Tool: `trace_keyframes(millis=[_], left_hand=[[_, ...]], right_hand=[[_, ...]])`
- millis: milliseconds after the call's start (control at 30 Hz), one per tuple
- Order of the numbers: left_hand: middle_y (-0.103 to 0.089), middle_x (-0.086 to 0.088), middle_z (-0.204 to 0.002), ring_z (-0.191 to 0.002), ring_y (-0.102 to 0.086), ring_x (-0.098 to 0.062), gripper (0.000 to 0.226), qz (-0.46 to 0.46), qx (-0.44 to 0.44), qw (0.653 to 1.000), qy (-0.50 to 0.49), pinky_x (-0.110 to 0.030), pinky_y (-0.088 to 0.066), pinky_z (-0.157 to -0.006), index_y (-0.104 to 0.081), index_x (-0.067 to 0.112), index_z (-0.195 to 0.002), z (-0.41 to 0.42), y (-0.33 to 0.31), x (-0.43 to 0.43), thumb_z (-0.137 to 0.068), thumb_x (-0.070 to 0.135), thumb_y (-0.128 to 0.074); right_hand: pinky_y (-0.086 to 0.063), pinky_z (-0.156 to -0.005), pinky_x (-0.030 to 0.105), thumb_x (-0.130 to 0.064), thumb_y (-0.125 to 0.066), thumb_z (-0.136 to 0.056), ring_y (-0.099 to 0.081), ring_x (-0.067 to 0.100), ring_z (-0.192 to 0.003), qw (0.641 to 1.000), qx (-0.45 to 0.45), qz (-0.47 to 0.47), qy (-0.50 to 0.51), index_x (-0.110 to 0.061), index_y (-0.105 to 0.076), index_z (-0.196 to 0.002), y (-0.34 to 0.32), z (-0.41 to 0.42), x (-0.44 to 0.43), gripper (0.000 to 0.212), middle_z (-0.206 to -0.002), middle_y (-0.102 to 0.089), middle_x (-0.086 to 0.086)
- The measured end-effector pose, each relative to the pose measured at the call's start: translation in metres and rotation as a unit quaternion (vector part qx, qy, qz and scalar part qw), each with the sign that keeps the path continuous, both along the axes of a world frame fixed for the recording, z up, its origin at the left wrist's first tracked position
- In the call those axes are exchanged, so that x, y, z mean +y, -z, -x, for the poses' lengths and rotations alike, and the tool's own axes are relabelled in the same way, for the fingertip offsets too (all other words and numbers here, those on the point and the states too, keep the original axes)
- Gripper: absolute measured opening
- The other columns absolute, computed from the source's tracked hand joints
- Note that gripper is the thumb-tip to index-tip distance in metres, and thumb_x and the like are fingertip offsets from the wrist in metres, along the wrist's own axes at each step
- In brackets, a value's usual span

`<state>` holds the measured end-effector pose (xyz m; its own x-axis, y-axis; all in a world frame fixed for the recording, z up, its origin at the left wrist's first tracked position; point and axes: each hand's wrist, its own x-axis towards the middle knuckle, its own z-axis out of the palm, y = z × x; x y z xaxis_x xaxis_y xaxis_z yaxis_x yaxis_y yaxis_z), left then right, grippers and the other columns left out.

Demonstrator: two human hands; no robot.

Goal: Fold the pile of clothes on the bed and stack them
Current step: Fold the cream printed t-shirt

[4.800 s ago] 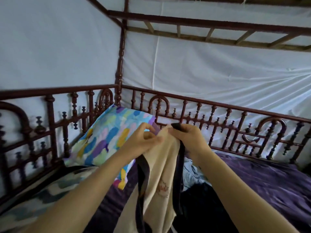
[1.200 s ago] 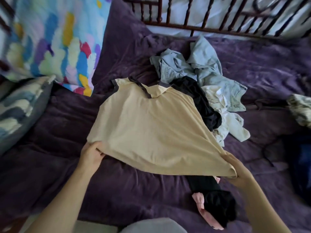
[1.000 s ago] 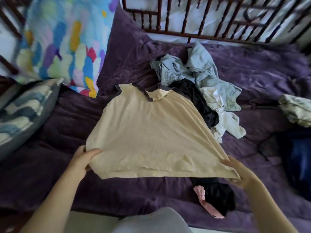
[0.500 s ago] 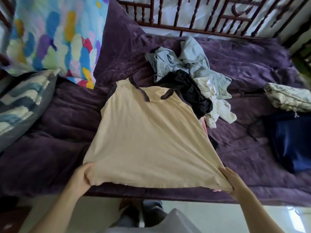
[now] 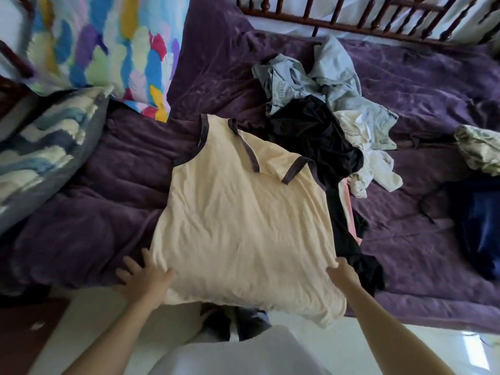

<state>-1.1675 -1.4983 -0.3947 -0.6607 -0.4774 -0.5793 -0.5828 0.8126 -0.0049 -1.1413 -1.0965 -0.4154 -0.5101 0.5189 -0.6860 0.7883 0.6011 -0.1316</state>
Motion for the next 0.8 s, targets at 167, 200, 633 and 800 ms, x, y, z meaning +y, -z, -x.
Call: trace_keyframes(millis=[167, 200, 633, 800], left_hand=[[0.001, -0.014, -0.156, -0.143, 0.002, -0.032, 0.077, 0.018, 0.037, 0.996, 0.073, -0.051, -0.014, -0.113, -0.005, 0.025, -0.149, 0.035, -0.009, 0.026, -0.089, 0.050, -0.046], [0.001, -0.015, -0.156, -0.143, 0.002, -0.032, 0.077, 0.014, 0.049, 0.995, 0.084, -0.051, -0.013, -0.113, -0.005, 0.025, -0.149, 0.042, -0.010, 0.033, -0.089, 0.048, -0.046], [-0.008, -0.016, -0.156, -0.144, -0.005, -0.031, 0.068, -0.045, 0.120, 0.971, 0.204, -0.037, -0.015, -0.114, -0.007, 0.018, -0.150, 0.135, -0.011, 0.093, -0.096, 0.038, -0.042], [-0.009, -0.015, -0.155, -0.143, -0.006, -0.031, 0.066, -0.062, 0.102, 0.969, 0.216, -0.038, -0.017, -0.113, -0.008, 0.018, -0.150, 0.177, 0.003, 0.097, -0.096, 0.038, -0.041]], right_hand=[[-0.039, -0.064, 0.025, -0.018, -0.048, -0.091, -0.055, 0.027, -0.100, 0.994, 0.064, 0.061, -0.064, -0.015, -0.032, -0.142, -0.012, 0.066, -0.026, 0.053, -0.133, -0.045, 0.016], [-0.038, -0.061, 0.024, -0.017, -0.048, -0.091, -0.053, 0.025, -0.094, 0.992, 0.075, 0.071, -0.071, -0.014, -0.032, -0.142, -0.014, 0.077, -0.030, 0.053, -0.132, -0.046, 0.016], [-0.044, -0.074, 0.025, -0.015, -0.050, -0.093, -0.056, 0.021, -0.099, 0.968, 0.077, 0.182, -0.157, -0.017, -0.048, -0.132, -0.005, 0.176, -0.055, 0.039, -0.123, -0.055, 0.009], [-0.040, -0.076, 0.028, -0.012, -0.049, -0.093, -0.048, 0.017, -0.085, 0.914, 0.094, 0.362, 0.155, -0.023, -0.061, -0.108, 0.005, 0.213, -0.066, 0.021, -0.094, -0.055, 0.000]])
